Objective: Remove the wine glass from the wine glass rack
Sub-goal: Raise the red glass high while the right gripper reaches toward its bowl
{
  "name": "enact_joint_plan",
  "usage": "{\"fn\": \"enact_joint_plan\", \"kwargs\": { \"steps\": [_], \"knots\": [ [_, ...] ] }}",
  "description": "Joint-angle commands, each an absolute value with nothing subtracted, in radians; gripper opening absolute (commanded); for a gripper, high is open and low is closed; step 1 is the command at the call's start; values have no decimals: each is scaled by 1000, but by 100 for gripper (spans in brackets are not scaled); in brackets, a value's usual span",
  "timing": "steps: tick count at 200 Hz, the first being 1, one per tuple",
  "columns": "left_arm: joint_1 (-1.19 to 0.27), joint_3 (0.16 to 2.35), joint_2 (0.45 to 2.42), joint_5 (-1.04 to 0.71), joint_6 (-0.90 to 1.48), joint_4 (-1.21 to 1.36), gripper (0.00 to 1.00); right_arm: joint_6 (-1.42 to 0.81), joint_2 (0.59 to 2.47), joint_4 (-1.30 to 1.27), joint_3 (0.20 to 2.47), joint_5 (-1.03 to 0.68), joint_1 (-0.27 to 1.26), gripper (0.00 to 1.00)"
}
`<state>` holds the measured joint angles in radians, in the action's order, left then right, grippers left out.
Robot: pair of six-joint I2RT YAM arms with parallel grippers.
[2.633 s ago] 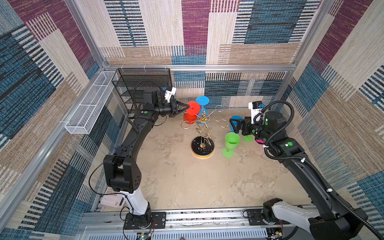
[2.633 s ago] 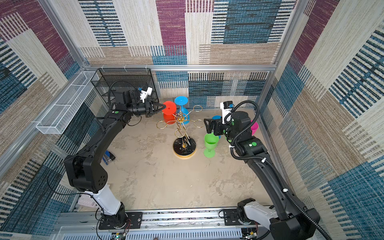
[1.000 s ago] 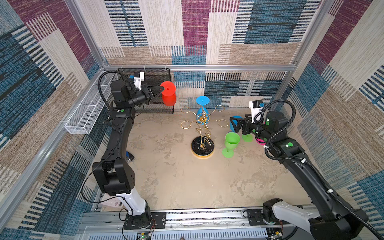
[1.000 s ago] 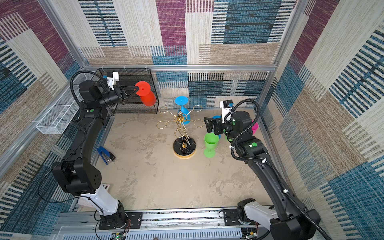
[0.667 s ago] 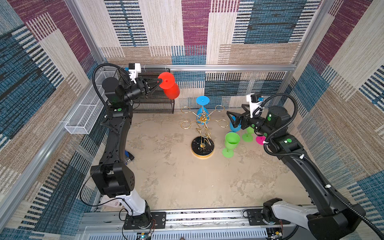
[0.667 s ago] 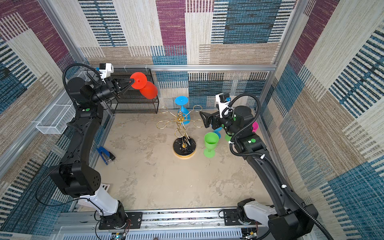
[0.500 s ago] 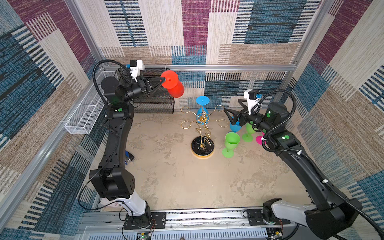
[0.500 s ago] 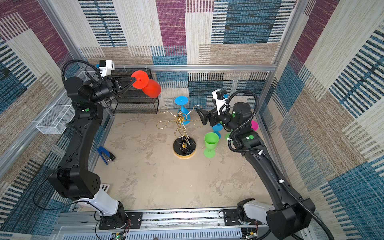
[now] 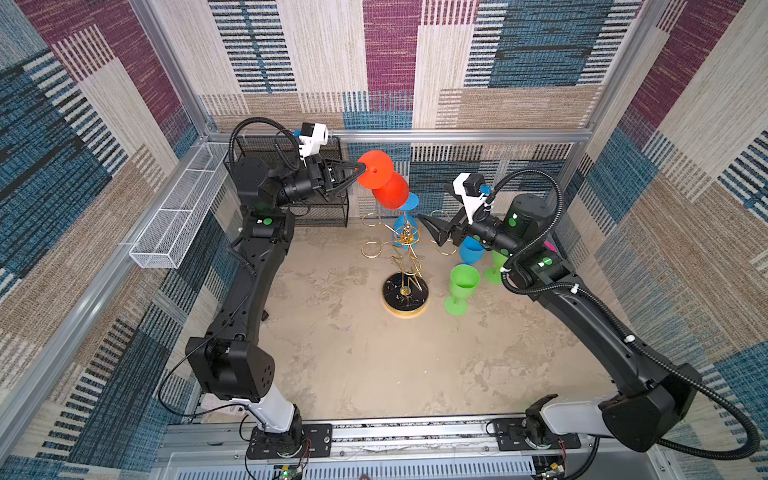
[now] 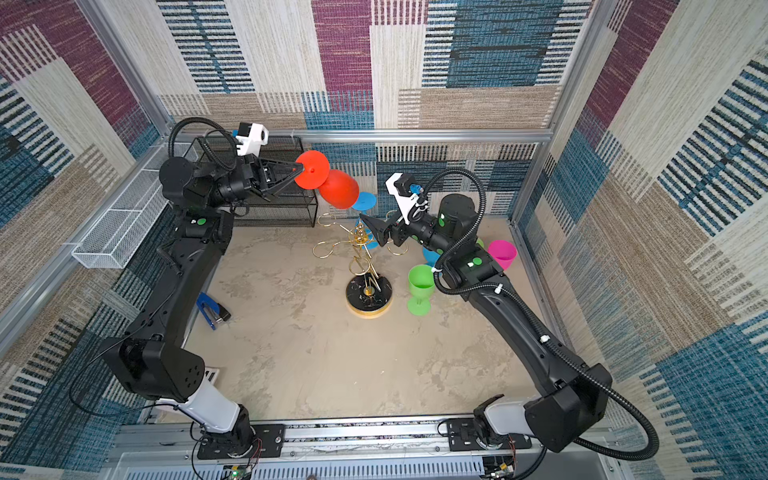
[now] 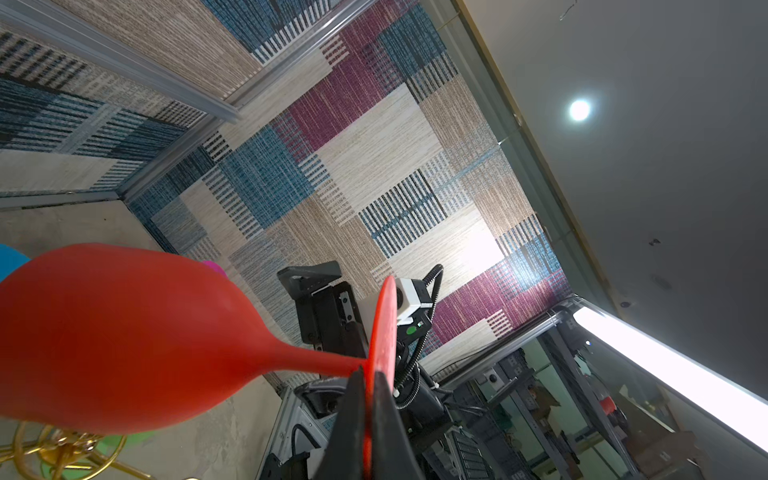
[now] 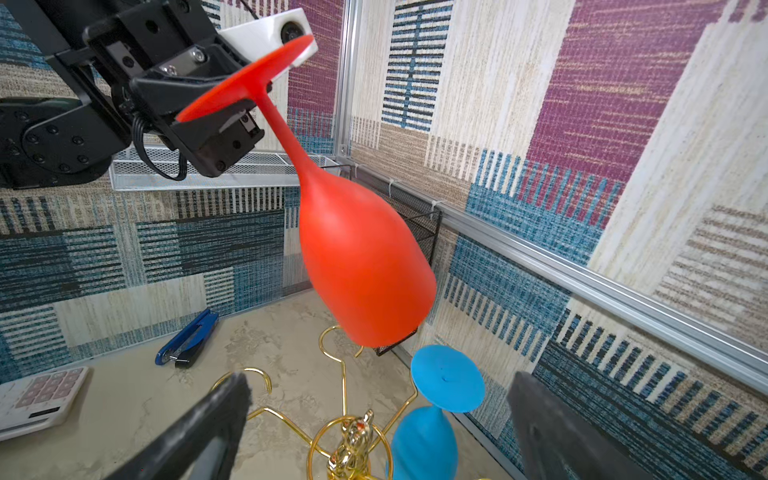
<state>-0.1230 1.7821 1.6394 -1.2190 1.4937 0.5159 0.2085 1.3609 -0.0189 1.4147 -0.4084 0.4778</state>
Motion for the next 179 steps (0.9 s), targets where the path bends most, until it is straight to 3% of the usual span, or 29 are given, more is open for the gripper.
{"fn": "enact_joint_plan", "kwargs": {
  "steps": [1, 179],
  "knots": [
    [-139, 1764, 1619, -1233, 1522, 565, 0, 256, 1390, -74, 1442, -399, 484, 99],
    [-210, 1731, 1618, -1245, 1596, 656, 0, 313, 1600, -73, 1595, -417, 554, 99]
  ]
}}
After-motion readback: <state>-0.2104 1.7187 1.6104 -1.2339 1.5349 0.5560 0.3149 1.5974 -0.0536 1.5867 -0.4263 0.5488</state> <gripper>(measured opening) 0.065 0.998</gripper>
